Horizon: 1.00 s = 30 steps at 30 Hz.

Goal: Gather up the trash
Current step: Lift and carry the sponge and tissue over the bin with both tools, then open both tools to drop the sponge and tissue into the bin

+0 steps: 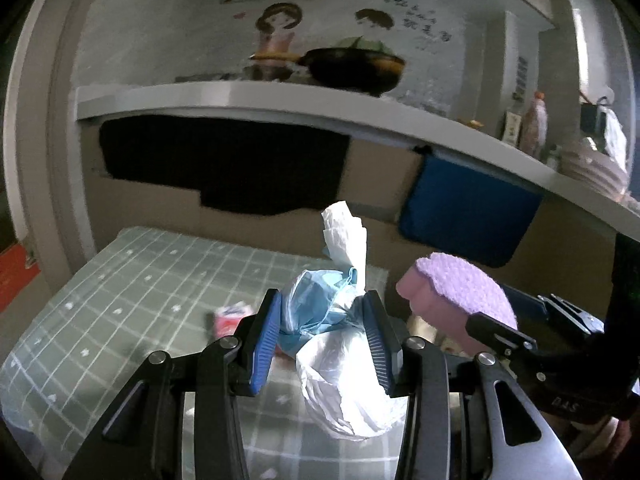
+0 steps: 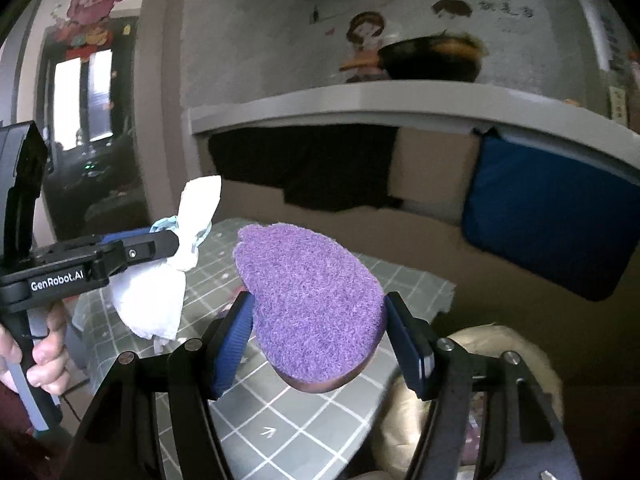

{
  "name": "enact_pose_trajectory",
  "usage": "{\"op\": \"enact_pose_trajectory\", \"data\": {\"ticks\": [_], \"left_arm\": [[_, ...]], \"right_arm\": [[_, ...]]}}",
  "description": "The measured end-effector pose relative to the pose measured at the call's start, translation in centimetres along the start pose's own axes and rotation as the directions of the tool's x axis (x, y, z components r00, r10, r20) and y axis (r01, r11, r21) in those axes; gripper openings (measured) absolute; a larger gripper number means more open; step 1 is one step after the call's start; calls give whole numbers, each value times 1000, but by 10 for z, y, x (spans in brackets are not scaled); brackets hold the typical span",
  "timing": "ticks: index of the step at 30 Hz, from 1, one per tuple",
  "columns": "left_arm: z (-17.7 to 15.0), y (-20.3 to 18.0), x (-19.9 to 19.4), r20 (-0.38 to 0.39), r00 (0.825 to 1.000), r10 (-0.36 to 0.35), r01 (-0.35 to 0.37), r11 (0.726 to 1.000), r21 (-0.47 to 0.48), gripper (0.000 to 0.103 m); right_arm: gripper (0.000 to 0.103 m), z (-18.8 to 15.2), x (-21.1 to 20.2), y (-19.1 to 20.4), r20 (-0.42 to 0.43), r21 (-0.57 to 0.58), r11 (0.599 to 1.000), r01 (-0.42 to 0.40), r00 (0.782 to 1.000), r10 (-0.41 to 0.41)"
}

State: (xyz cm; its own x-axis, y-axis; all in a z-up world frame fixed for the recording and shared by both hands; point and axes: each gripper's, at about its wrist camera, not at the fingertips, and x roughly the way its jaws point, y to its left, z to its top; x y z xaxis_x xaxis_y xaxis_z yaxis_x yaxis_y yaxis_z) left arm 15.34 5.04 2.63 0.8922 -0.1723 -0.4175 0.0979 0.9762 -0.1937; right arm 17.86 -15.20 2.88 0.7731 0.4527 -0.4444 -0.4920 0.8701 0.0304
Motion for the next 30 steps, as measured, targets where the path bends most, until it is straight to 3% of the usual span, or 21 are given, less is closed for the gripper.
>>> {"op": "enact_pose_trajectory", "data": {"ticks": [8,12,16,30], "left_arm": [[5,-62,35,-4,991,-137,137,989,49,42],[-4,-91,65,-48,978,-204,208,975,83,43],[-15,-107,99,-100,970,-224,233,968,96,42],[-50,-125,179,-251,929,-273,285,959,10,43]], "right_arm": [[62,3,-34,-57,40,72,984,164,985,-167],[62,-6,-42,-87,20,131,964,231,972,-235],[62,-18,-35,-109,-10,166,947,276,961,-278],[63,-54,3,-161,-120,260,908,328,944,-307]]}}
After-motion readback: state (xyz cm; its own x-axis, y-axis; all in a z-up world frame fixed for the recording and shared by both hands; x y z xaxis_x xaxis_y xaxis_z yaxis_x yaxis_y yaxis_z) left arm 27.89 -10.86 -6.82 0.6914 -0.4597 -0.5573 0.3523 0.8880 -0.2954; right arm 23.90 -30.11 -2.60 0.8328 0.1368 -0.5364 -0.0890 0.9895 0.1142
